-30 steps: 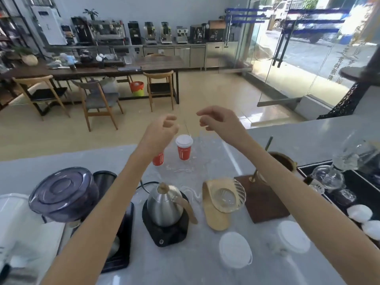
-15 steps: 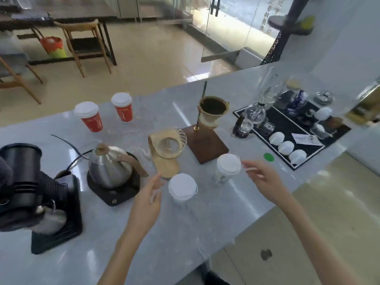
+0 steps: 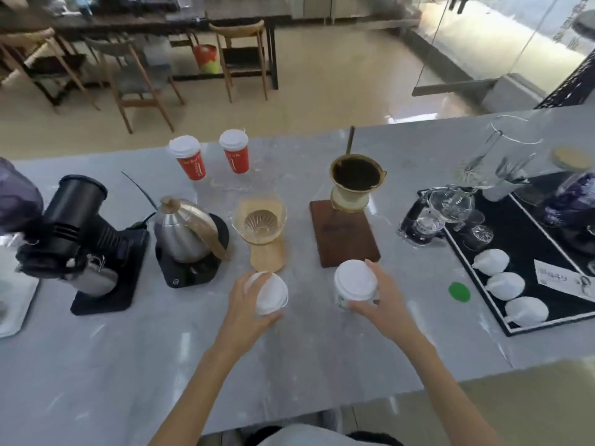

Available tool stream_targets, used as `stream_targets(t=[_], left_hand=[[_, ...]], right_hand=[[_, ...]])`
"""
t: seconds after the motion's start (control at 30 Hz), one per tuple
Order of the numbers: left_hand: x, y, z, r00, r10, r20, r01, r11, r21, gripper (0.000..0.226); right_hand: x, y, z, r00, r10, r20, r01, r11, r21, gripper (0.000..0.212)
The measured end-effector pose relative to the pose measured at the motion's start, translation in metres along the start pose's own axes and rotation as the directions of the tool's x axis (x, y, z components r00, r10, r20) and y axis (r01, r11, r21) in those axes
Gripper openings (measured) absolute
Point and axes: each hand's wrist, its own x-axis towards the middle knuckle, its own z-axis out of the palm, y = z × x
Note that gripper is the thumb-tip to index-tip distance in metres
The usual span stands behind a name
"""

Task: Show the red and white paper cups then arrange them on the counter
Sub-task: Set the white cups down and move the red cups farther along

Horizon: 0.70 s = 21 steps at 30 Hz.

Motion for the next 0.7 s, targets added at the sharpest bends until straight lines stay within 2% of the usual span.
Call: stream_targets(t=[0.07,0.17,0.33,0.5,0.6,0.7], left_hand=[[-0.010,0.011,0.004,0.994,-0.013,-0.108,0.011,1.000,-0.026,0.078],[-0.022,0.038,-0.006,0.976,0.013,-0.218,-0.027,0.998,-0.058,0.076],[-0.007,0.100,-0.073,0.932,0.193,-0.306,-0.183,0.981,0.060,0.073],[0.072,0.182,-0.149,0.865,0.298,-0.404,-0.307,0.951,0.045,0.065],[0.134,0.224,-0.182,0.824,0.379,-0.421,-0.377,0.922,0.090,0.067],[0.206,0.249,-0.197,0.804,0.391,-0.449,-0.353,0.920,0.169,0.073]], right_hand=[[-0.002,0.002,-0.005,1.000,-0.013,0.019,0.011,0.996,0.090,0.093],[-0.004,-0.010,-0.028,0.998,-0.053,0.042,0.047,0.990,0.131,0.084],[0.014,-0.082,-0.094,0.985,-0.170,0.001,0.166,0.959,0.230,0.069],[0.069,-0.203,-0.159,0.918,-0.383,-0.101,0.396,0.895,0.204,0.052],[0.113,-0.270,-0.193,0.857,-0.478,-0.193,0.508,0.847,0.157,0.058],[0.169,-0.318,-0.216,0.803,-0.530,-0.273,0.568,0.819,0.080,0.069]])
